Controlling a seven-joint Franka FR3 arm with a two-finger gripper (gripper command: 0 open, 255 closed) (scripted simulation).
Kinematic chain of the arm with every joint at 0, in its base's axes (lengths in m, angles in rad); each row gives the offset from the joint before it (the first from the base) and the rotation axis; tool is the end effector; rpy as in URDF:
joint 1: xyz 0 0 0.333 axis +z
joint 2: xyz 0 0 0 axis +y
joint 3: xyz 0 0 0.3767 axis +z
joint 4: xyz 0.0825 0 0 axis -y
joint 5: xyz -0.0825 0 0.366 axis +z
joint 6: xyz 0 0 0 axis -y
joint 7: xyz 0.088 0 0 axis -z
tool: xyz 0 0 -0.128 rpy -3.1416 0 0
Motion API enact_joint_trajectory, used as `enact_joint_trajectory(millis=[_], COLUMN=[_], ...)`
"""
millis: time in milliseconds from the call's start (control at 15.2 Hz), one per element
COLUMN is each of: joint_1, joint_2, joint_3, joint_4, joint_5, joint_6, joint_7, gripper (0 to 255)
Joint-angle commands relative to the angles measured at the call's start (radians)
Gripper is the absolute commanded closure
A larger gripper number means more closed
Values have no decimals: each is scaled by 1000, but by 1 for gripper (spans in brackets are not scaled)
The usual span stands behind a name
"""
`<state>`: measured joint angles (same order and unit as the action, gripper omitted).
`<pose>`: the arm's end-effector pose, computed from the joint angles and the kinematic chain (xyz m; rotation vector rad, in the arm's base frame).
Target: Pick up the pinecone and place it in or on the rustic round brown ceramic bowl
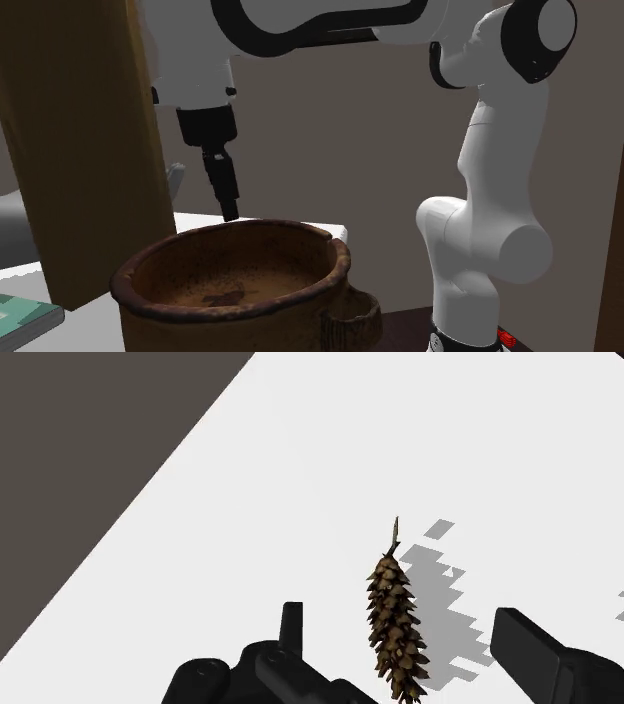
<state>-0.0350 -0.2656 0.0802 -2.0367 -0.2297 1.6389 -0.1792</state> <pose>0.4276 -0.0042 0.5910 2.8717 0.3627 -0.2178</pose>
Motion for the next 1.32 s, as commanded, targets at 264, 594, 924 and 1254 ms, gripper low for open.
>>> enact_joint_trajectory(millis=[264,594,924,1254], joint_1=[27,23,23,24], joint_2=[32,31,31,31], joint_3=[1,-6,-6,-6], joint_4=[-49,-97,-97,-97], joint_5=[-28,-33,-33,-33], joint_6=[91,139,139,139], joint_7=[-147,-145,-145,-144], gripper=[0,0,0,255])
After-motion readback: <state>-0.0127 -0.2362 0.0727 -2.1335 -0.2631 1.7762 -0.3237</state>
